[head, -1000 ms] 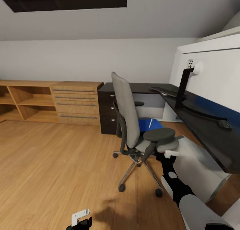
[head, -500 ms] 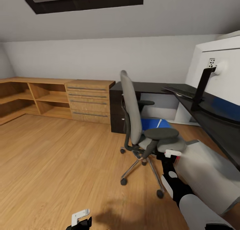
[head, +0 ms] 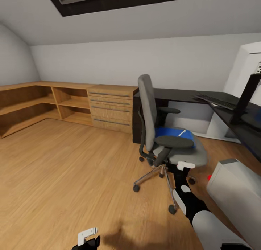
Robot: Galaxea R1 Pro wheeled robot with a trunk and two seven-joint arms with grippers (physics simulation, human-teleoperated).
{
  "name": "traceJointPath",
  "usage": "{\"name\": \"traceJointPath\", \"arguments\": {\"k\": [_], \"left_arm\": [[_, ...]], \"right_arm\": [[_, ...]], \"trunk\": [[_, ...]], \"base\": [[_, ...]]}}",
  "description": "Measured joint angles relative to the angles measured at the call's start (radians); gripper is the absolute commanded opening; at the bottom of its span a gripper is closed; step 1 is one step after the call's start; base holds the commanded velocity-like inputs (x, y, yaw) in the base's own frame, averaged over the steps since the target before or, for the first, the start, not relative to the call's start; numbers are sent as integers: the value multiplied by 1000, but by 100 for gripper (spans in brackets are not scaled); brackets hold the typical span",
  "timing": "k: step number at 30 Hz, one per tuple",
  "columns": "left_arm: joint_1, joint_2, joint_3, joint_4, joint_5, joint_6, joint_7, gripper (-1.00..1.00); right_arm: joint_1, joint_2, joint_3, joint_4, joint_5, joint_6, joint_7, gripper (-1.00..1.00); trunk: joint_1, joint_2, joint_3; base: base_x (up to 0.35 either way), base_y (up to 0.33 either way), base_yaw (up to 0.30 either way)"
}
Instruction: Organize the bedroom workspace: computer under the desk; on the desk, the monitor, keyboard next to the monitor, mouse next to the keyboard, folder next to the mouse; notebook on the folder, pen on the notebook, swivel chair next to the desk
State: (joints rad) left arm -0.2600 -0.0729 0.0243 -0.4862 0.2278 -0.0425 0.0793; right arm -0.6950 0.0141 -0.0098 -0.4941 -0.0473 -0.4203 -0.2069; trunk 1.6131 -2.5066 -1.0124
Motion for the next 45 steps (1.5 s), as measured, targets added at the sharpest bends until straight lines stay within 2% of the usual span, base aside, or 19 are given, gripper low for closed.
{"name": "traceJointPath", "arguments": {"k": [17,22,33,45], "left_arm": [[0,-2,-1,1,1,1,0,100],[0,-2,-1,2,1,0,0,100],[-1,-2,-1,3,2,0,0,100],[-1,-2,-1,3,2,-1,0,100]], "right_arm": [[0,4,0,-12,3,1,1,100],[0,4,0,-14,4,1,1,100],[1,3,10,-7,17,5,12,100],[1,1,6,6,11,4,16,100]], "trunk": [[0,0,-11],[0,0,-13],[0,0,-7],[0,0,7]], "base": [[0,0,248],[0,0,85],[0,0,-120],[0,0,-204]]}}
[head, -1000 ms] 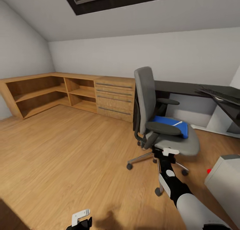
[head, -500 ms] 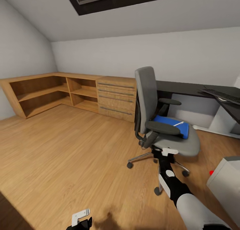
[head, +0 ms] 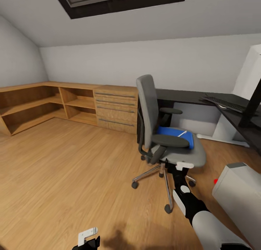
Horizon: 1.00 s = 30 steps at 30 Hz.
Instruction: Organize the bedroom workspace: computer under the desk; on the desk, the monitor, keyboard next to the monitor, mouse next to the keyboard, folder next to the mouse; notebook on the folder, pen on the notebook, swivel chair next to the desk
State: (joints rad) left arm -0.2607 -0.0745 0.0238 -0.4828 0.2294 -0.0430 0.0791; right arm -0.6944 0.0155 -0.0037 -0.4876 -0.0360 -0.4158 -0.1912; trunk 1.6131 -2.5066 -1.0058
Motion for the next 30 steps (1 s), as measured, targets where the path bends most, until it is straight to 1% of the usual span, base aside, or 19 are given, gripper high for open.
{"name": "traceJointPath", "arguments": {"k": [7,9,13,23,30], "left_arm": [[0,0,0,0,0,-1,0,100],[0,0,0,0,0,0,0,100],[0,1,0,0,0,0,0,100],[0,1,0,-1,0,0,0,100],[0,1,0,-1,0,0,0,100]], "right_arm": [[0,-1,0,11,0,0,-3,100],[0,-3,-7,30,-11,-2,-7,100],[0,-4,-7,30,-12,-2,-9,100],[0,-4,-8,30,-13,-2,-12,100],[0,-5,-9,28,-13,-2,-12,100]], "trunk": [[0,0,8],[0,0,10],[0,0,14],[0,0,16],[0,0,16]], "base": [[0,0,-215],[0,0,-217],[0,0,-186],[1,-3,-21],[33,-81,-1]]}}
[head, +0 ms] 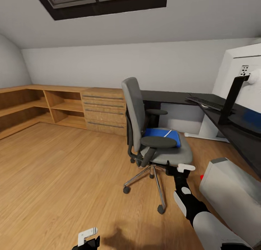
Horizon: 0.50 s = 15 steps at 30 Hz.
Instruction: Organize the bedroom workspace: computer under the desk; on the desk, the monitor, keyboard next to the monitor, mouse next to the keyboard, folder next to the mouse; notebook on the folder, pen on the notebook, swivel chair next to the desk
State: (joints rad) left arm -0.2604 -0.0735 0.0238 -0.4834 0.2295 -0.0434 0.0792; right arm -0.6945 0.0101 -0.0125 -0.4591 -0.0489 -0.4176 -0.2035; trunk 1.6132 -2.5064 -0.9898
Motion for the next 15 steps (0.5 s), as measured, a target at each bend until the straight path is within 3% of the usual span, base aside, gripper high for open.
{"name": "traceJointPath", "arguments": {"k": [12,15], "left_arm": [[0,1,0,0,0,0,0,100],[0,0,0,0,0,0,0,100]], "right_arm": [[0,-14,-6,-5,9,18,3,100],[0,-18,-27,-12,8,27,4,100]], "trunk": [[0,0,0],[0,0,0]], "base": [[4,-11,0],[0,0,0]]}}
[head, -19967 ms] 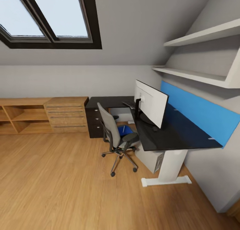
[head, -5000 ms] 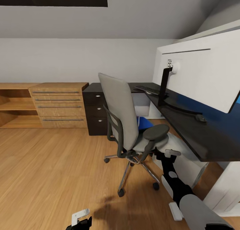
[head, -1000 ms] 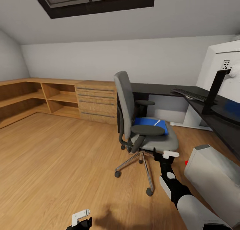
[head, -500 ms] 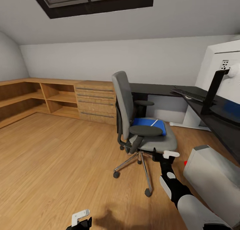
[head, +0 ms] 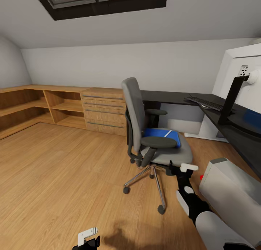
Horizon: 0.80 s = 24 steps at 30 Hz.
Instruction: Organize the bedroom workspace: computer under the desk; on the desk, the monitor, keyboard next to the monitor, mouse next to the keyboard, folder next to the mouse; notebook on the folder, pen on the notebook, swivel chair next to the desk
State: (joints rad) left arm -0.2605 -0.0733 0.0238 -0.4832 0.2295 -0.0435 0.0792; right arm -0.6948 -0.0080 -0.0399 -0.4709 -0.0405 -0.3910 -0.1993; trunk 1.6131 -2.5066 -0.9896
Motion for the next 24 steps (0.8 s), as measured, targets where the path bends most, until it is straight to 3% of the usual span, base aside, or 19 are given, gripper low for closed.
{"name": "traceJointPath", "arguments": {"k": [6,9,18,24], "left_arm": [[0,0,0,0,0,0,0,100],[0,0,0,0,0,0,0,100],[0,0,0,0,0,0,0,100],[0,0,0,0,0,0,0,100]], "right_arm": [[0,-16,-145,5,-14,3,2,100],[0,-20,-183,-1,-16,13,3,100],[1,-21,-198,-6,-26,33,4,100],[0,-21,-198,-7,-79,33,3,100]], "trunk": [[0,0,0],[0,0,0],[0,0,0],[0,0,0]], "base": [[0,0,0],[0,0,0],[0,0,0],[0,0,0]]}}
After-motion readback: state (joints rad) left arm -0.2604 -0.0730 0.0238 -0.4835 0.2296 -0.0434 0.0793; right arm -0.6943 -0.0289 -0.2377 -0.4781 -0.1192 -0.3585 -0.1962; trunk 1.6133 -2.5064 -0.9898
